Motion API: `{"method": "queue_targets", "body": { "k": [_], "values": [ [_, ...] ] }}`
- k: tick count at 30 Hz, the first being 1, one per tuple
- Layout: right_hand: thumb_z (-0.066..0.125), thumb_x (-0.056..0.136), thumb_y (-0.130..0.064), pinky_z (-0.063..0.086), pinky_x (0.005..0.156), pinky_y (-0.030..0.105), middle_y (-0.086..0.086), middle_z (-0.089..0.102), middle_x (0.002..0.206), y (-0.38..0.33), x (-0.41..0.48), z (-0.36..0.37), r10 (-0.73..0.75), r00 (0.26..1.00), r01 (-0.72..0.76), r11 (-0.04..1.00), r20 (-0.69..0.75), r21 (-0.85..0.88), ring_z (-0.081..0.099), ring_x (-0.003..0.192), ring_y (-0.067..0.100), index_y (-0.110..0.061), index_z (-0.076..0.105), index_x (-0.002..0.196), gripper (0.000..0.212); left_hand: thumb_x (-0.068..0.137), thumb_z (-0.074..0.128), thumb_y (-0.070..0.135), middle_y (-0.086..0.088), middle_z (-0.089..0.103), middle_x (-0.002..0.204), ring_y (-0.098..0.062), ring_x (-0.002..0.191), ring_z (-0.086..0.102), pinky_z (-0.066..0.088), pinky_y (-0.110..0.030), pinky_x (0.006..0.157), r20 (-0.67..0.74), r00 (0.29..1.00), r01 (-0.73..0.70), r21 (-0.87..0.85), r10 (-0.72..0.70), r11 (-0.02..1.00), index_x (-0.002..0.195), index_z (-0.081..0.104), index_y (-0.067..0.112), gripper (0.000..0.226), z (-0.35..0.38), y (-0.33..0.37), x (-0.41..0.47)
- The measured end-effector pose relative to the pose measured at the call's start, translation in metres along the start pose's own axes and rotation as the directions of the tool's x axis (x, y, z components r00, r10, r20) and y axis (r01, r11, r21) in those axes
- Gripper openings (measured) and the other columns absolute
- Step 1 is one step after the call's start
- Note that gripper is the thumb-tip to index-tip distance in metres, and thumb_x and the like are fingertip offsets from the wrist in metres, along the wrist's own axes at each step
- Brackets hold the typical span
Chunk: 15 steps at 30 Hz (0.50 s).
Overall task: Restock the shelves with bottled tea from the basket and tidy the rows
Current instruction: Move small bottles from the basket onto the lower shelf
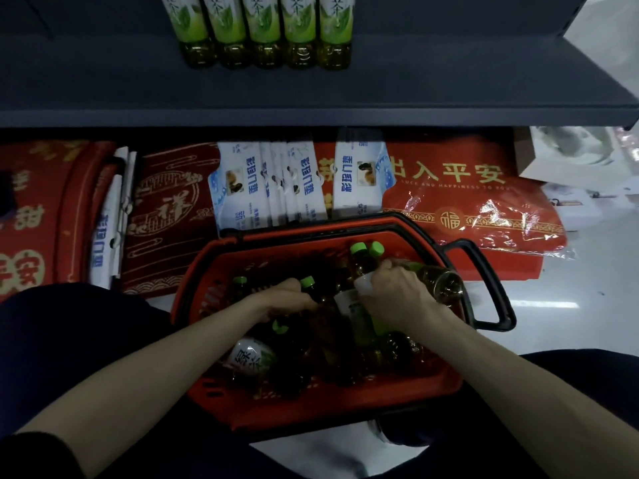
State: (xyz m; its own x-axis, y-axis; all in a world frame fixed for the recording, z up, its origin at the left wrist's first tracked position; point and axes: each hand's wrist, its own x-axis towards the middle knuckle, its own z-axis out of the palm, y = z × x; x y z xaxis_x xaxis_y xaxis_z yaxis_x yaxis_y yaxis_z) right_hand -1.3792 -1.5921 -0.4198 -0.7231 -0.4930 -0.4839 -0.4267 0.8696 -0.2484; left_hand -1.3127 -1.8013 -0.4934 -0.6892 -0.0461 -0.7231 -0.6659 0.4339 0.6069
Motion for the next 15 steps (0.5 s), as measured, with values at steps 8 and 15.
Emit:
{"method": "queue_targets", "body": {
  "k": [8,15],
  "values": [
    [0.071,0.091,-0.051,0.048,0.075,0.029,0.007,0.064,0.12,0.009,0.012,-0.027,-0.018,0.999,0.001,0.935,0.047,0.355,0.066,0.108,0.027,-0.009,0.038,0.138,0.071,0.084,0.086,0.034,-0.014,0.077,0.089,-0.009,0.067,0.068,0.049,-0.022,0.058,-0.041,0.989,-0.142,0.015,0.142,0.99,0.105,0.075,0.0,0.041,-0.038,0.035,-0.031],
    [0.067,0.098,-0.044,0.053,0.078,0.02,-0.007,0.057,0.141,0.002,0.011,-0.045,-0.152,0.986,0.053,0.689,0.073,0.722,0.057,0.11,0.006,-0.025,0.008,0.156,0.085,0.087,0.081,0.024,-0.006,0.08,0.113,-0.026,0.112,0.073,0.055,-0.055,0.101,-0.121,0.963,-0.269,-0.406,0.241,0.874,0.12,0.073,0.011,0.036,-0.057,0.044,-0.036]
  ]
}}
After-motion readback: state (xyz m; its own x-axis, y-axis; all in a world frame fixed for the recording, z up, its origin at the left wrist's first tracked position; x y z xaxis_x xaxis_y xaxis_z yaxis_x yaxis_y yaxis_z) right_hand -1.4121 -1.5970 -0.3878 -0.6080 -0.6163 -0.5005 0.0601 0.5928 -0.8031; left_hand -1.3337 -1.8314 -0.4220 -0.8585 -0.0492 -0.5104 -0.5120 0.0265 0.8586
